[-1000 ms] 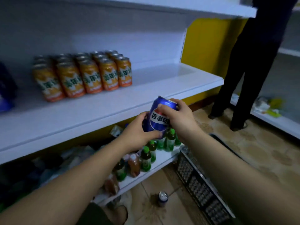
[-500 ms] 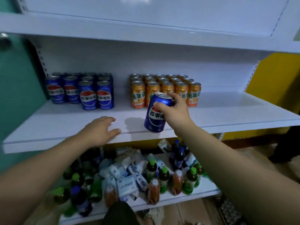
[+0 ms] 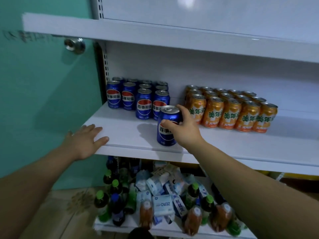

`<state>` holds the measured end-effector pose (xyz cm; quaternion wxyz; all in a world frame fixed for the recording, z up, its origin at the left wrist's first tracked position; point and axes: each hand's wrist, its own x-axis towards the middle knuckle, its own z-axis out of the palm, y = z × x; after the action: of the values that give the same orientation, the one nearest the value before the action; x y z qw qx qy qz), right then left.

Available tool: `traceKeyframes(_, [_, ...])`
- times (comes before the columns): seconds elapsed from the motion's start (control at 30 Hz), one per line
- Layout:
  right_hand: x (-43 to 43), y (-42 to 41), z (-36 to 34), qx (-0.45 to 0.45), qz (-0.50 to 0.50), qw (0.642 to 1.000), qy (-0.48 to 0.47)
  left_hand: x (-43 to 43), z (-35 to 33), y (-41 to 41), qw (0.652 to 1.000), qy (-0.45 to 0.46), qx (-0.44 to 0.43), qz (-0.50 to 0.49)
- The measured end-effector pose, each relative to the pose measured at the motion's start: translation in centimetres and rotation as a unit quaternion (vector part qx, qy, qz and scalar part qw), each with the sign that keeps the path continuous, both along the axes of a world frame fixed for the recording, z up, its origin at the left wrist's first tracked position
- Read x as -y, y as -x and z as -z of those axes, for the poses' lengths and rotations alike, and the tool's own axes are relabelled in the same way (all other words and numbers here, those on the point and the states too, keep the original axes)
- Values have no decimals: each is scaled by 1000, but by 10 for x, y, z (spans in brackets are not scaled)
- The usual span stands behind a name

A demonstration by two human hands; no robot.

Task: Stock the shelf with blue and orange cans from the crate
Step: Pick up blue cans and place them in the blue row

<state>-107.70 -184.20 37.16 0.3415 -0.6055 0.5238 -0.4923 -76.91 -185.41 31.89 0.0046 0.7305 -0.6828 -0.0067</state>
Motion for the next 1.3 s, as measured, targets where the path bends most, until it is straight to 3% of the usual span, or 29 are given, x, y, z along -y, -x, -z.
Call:
traceKeyframes(0.6, [68, -120, -12, -216, -119, 965, 84, 2, 22, -4, 991, 127, -37, 2])
traceKeyframes(0.73, [85, -137, -18, -333, -93, 931, 122, 3, 24, -5, 989, 141, -39, 2])
traceKeyframes(0.87, [101, -144, -26, -493, -47, 853, 164, 4, 26, -5, 988, 152, -37, -1])
traceKeyframes(1.07, [126, -146, -38, -591, -9, 790, 163, 4, 29, -6, 986, 163, -43, -2])
traceKeyframes(1.17, [135, -142, -41, -606, 7, 781, 152, 3, 29, -6, 985, 166, -50, 0])
traceKeyframes(1.3, [138, -136, -32, -582, 10, 804, 121, 3, 30, -6, 982, 178, -59, -3])
